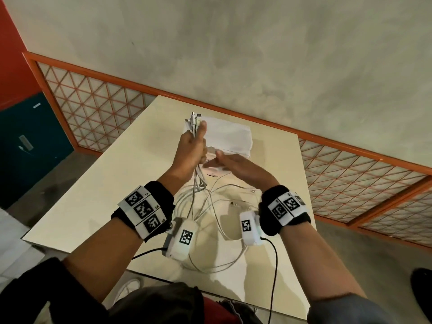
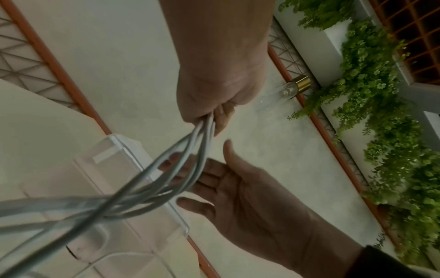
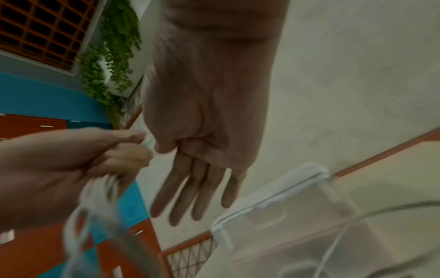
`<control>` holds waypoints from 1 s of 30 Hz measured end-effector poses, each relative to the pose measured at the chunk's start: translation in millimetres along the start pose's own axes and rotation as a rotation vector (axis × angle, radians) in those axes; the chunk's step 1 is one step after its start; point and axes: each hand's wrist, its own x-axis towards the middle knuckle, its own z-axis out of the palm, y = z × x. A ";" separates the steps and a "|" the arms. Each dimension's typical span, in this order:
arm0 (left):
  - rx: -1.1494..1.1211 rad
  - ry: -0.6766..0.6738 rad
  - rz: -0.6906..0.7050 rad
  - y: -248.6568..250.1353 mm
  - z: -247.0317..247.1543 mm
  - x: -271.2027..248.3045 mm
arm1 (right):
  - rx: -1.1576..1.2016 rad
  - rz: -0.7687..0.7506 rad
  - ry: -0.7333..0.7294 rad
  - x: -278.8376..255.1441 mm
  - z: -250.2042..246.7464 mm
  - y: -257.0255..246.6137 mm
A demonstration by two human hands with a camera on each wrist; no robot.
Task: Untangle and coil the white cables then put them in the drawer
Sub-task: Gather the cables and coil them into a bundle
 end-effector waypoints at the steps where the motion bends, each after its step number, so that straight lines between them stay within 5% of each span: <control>1: -0.013 0.011 0.021 1.2 0.0 -0.2 | 0.057 -0.008 -0.035 -1.1 9.9 -11.1; 6: -0.211 0.143 0.004 8.6 -7.1 3.9 | 0.239 -0.080 -0.061 -3.9 36.9 -24.6; 13: -0.364 0.229 -0.120 3.1 -20.7 12.0 | 0.027 -0.065 0.127 -4.1 41.3 -41.7; 17: -0.316 0.193 -0.314 -16.7 -26.8 8.1 | -0.300 -0.085 0.204 -0.3 36.1 -47.9; 20: -0.360 0.135 -0.461 -30.1 -29.8 1.7 | -0.351 -0.075 0.214 -0.9 34.8 -49.5; 24: -0.095 0.082 -0.587 -45.7 -34.7 -5.7 | -0.354 -0.055 0.202 -3.3 32.6 -48.1; 27: 0.309 0.167 -0.507 -51.0 -36.2 -8.4 | -0.322 -0.049 0.200 -8.0 26.3 -50.0; 30: 0.307 0.058 -0.151 -40.5 -28.6 -13.8 | -0.273 -0.021 0.201 -9.9 17.5 -50.6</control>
